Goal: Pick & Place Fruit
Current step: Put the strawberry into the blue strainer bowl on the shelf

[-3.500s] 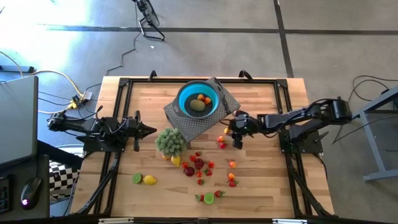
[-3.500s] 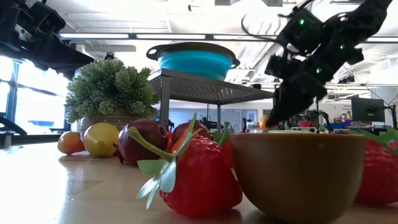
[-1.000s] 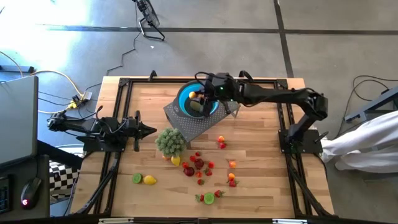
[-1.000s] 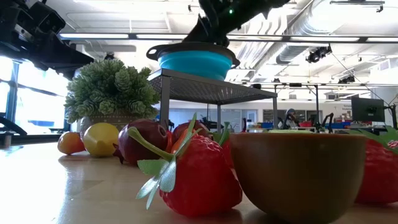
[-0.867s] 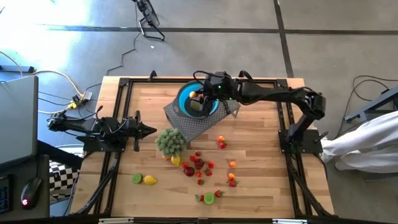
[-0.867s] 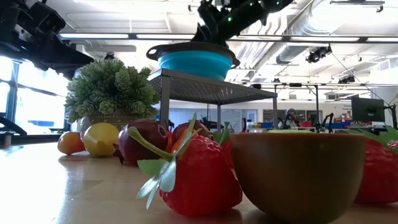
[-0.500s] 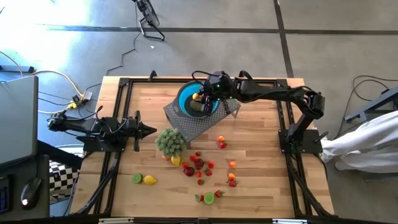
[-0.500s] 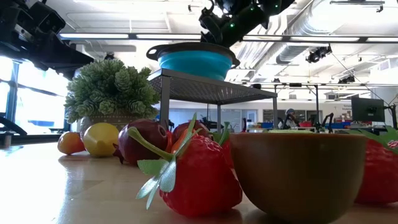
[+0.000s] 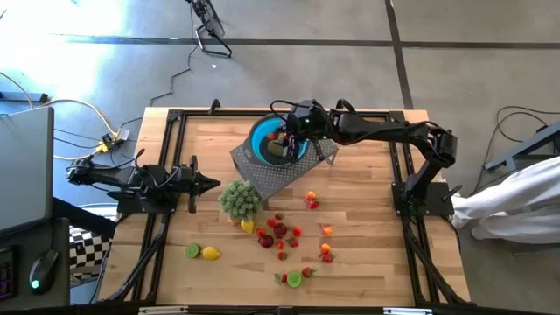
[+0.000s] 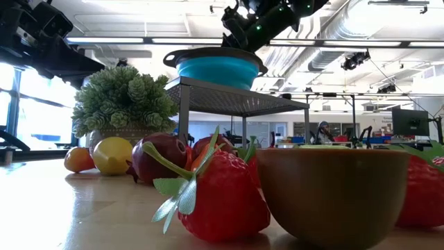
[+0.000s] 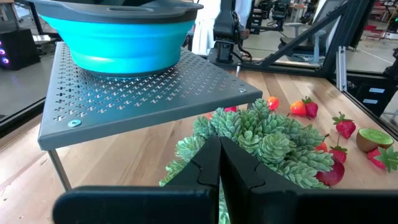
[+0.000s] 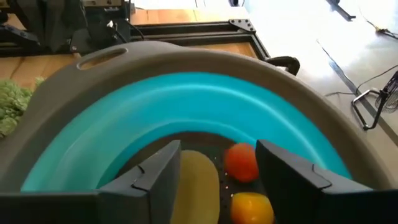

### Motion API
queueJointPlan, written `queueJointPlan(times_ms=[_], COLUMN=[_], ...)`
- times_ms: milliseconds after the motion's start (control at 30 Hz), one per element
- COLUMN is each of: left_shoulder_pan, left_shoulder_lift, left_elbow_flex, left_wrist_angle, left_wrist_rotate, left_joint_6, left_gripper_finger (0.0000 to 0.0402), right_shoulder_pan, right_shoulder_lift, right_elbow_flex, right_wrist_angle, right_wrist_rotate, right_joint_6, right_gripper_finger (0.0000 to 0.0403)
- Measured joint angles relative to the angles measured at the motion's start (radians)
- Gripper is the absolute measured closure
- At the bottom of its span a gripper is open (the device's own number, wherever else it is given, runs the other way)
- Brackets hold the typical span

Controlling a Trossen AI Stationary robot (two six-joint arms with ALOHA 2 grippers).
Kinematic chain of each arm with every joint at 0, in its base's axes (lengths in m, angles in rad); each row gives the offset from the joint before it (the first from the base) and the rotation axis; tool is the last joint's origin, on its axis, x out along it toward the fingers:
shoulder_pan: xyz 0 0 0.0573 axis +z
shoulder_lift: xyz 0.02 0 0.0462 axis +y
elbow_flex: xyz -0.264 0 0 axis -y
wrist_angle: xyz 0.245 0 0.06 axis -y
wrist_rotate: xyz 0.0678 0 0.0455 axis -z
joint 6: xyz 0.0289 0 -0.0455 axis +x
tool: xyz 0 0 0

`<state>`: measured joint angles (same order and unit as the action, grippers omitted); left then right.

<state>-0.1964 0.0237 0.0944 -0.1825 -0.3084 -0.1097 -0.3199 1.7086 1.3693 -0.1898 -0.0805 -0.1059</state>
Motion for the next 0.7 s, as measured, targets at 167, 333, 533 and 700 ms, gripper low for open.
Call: queueJointPlan(times_ms=[167,333,533,700], left_shoulder_pan=[0.000,0.000,0.000,0.000], left_shoulder_lift=[0.000,0.000,0.000,0.000], left_elbow_flex=[0.000,0.000,0.000,0.000], left_wrist_angle=[0.000,0.000,0.000,0.000], left_wrist_rotate=[0.000,0.000,0.000,0.000], left_joint_6=[0.000,0.000,0.000,0.000], left_gripper_finger=[0.0401,0.0401,0.0401,0.0401], right_shoulder_pan=[0.000,0.014,0.057,0.093], right_shoulder_lift=[-0.044,-0.122,-0.215,-0.276], right_elbow_flex=[0.000,0.000,0.000,-0.001], right_wrist_angle=[-0.016,-0.089,-0.239,-0.358], right_wrist_rotate=[-0.001,-0.001,-0.001,0.000], right_joint_6=[0.000,0.004,0.007,0.030], right_gripper_finger=[0.0196,0.0228,0.0281,0.0322])
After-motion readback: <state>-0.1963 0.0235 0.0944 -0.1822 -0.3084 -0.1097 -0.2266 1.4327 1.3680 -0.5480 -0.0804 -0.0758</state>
